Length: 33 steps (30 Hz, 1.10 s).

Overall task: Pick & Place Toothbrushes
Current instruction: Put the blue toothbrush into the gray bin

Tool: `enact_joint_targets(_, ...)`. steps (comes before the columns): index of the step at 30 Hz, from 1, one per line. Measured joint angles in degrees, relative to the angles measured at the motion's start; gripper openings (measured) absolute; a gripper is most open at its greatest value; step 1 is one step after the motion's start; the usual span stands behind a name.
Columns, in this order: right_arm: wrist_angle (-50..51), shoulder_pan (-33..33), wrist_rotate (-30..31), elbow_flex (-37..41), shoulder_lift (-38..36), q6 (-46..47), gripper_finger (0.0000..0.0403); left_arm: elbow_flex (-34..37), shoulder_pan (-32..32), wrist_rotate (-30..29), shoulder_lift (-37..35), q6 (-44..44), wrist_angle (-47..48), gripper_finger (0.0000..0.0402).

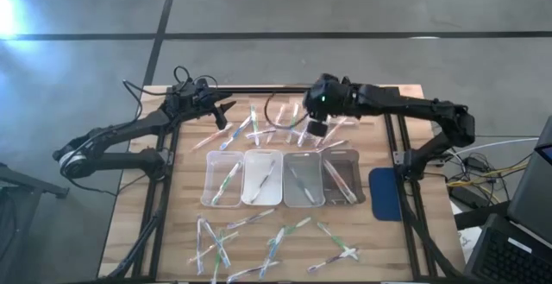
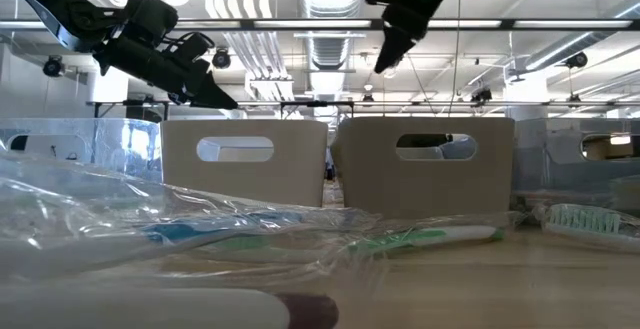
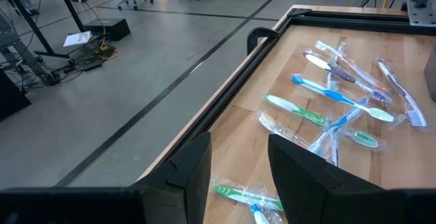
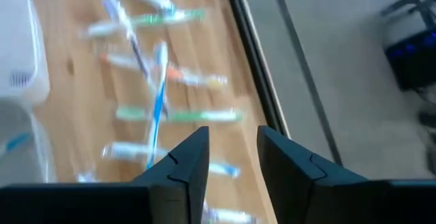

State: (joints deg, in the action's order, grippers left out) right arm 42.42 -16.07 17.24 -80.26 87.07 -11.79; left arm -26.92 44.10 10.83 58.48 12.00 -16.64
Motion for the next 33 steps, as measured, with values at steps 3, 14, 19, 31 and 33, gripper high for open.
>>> enact_joint_targets(3,-4.17,-3.47,-6.57,0.59,0.08,-0.20,0.0131,0.00,0.00,0.02,0.00,0.01,0.00,0.0152)
enact_joint_targets(14,-5.77,-7.04,-13.22,0.77,7.05,-4.10,0.0161,0.00,0.01,0.01,0.00,0.00,0.02,0.0152)
enact_joint_targets(19,-2.52,-7.03,-13.40,0.77,9.22,-12.81,0.0173,0.00,0.04,0.00,0.00,0.01,0.02,0.0152)
enact_joint_targets(31,0.77,-8.29,-18.58,0.90,11.42,-35.78,0.0160,0.00,0.04,0.02,0.00,-0.01,0.02,0.0152)
enact_joint_targets(33,0.92,-8.30,-18.58,0.94,12.68,-39.58,0.0153,0.00,0.02,0.02,0.02,0.01,0.00,0.0152)
